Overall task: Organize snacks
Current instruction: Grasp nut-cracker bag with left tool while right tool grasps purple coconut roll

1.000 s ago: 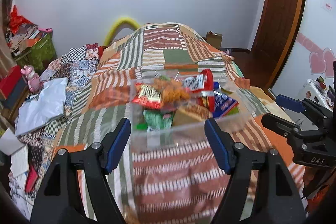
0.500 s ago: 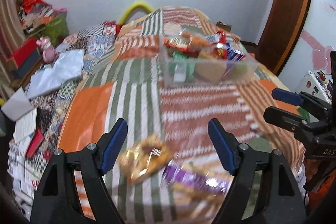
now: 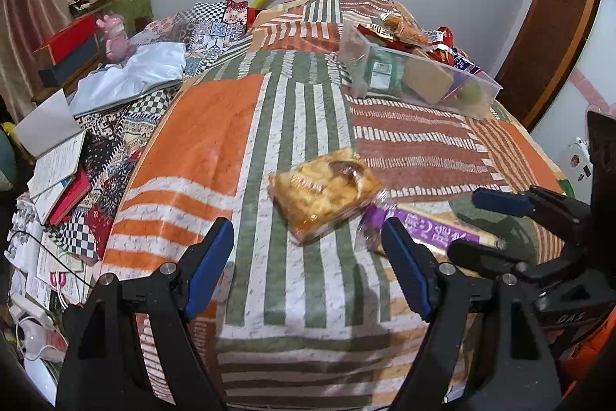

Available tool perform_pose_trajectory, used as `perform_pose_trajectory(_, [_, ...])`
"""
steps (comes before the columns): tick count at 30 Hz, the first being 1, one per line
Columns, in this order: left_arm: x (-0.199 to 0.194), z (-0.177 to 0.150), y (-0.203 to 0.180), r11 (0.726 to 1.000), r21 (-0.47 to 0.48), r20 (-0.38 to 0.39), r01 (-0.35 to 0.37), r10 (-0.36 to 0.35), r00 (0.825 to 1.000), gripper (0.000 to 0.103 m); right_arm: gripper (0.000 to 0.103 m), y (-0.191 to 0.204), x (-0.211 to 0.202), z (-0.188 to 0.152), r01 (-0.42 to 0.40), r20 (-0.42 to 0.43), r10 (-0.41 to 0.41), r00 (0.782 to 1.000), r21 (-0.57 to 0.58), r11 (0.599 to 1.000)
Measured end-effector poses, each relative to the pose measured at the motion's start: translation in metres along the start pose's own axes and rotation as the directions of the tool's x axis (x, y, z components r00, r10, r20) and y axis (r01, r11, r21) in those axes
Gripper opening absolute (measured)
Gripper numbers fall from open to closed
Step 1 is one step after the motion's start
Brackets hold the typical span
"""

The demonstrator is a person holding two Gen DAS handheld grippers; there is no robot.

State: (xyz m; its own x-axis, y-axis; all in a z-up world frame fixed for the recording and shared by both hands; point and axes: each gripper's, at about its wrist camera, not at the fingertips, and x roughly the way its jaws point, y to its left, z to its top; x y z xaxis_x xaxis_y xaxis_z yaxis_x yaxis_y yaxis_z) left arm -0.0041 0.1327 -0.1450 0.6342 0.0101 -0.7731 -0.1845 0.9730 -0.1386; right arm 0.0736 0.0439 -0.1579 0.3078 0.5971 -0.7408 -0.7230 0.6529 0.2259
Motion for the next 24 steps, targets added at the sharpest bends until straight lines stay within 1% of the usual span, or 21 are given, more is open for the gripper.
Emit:
perform_pose_trajectory(4, [0.003,-0.005,0.002,1.0,-0.005,-0.014,0.001,-0.001,1.0,0.079,0.074,0.004,0.009,-0.002,0.01,-0.028,-0.011,1.0,-0.018,1.0])
perform_pose_trajectory(5, [0.005,-0.006,0.001,1.0,-0.005,-0.019,0.002,-0.002,1.0,0.079,0.069,0.004,0.009,-0.003,0.005,-0.033,-0.005,0.999,-0.022,1.0])
perform_pose_trajectory(6, [0.006,-0.006,0.001,1.0,-0.004,-0.021,0.004,-0.004,1.0,0.079,0.06,0.005,0.01,-0.004,-0.002,-0.041,0.001,0.999,-0.029,1.0])
perform_pose_trajectory(8, [0.01,-0.004,-0.002,1.0,-0.003,-0.03,0.01,-0.01,1.0,0.079,0.053,0.005,0.01,-0.004,0.001,-0.045,-0.003,0.999,-0.044,0.999])
perform_pose_trajectory(10, [0.013,-0.002,-0.005,1.0,0.002,-0.032,0.011,-0.011,0.999,0.079,0.05,0.004,0.007,-0.005,0.002,-0.037,-0.003,0.999,-0.05,0.999])
perform_pose_trajectory(12, [0.018,0.001,-0.009,1.0,0.016,-0.033,0.004,-0.003,0.999,0.079,0.044,0.001,0.004,-0.004,-0.008,-0.031,0.007,0.999,-0.041,0.999])
perform_pose_trajectory(14, [0.024,0.004,-0.012,1.0,0.023,-0.037,-0.005,0.006,0.999,0.079,0.043,-0.005,-0.001,-0.005,-0.005,-0.017,0.005,1.0,-0.022,1.0])
perform_pose_trajectory(17, [0.034,0.01,-0.013,1.0,0.015,-0.045,-0.01,0.01,0.999,0.079,0.042,-0.016,-0.011,-0.006,0.028,0.011,-0.028,1.0,0.003,1.0])
perform_pose_trajectory(20, [0.045,0.016,-0.014,1.0,-0.003,-0.058,0.0,0.0,0.998,0.079,0.042,-0.031,-0.022,-0.007,0.046,0.038,-0.047,0.998,0.037,0.998])
perform_pose_trajectory(24, [0.062,0.022,-0.023,1.0,-0.011,-0.079,-0.023,0.022,0.997,0.08,0.042,-0.053,-0.037,-0.01,0.06,0.07,-0.066,0.995,0.093,0.994])
